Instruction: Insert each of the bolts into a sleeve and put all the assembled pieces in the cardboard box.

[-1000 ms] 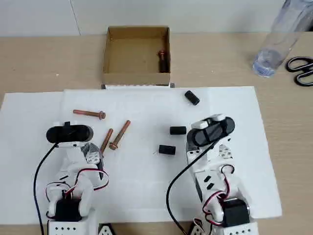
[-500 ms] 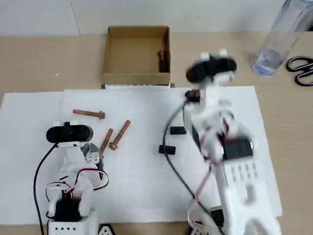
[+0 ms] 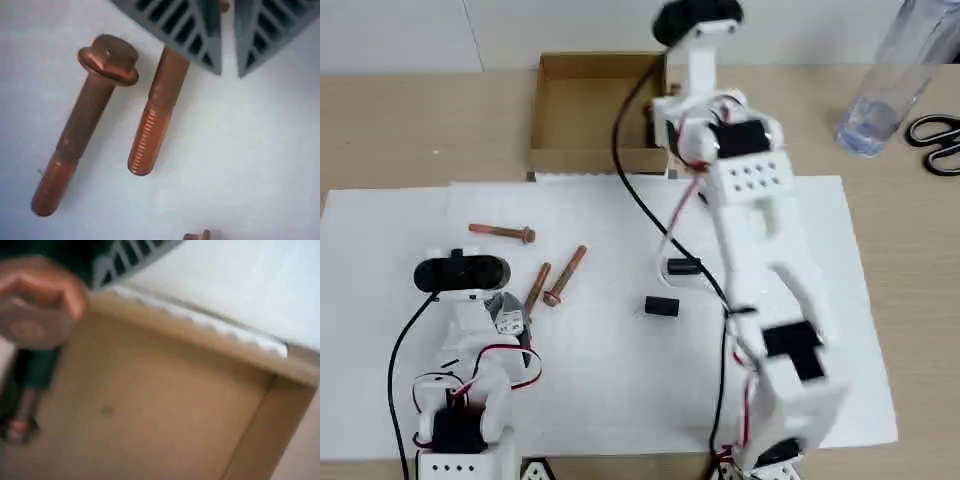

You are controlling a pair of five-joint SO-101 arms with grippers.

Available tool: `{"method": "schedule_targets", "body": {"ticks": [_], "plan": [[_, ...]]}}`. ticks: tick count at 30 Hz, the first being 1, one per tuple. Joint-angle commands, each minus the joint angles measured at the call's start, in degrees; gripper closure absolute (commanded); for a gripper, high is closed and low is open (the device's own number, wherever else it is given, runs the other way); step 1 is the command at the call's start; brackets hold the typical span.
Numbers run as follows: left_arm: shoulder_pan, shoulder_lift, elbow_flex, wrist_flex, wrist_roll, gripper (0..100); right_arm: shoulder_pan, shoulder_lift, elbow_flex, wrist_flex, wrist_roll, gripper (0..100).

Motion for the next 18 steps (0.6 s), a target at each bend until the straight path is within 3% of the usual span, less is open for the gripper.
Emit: {"method": "schedule_targets", "body": {"ticks": [1, 13, 18], "plan": [[-0.1, -0.5, -0.3, -1.4, -0.3, 99, -1.8, 9.5, -16.4, 0.0, -0.4, 99.6], [-0.1, -0.5, -0.3, -1.4, -0.2, 99, -4.4, 41.2, -56.4, -0.3, -0.4, 99.6], [-0.1, -0.5, -0.3, -1.4, -0.2, 99, -4.1, 50.1, -66.2, 0.5, -0.4, 99.5]]}}
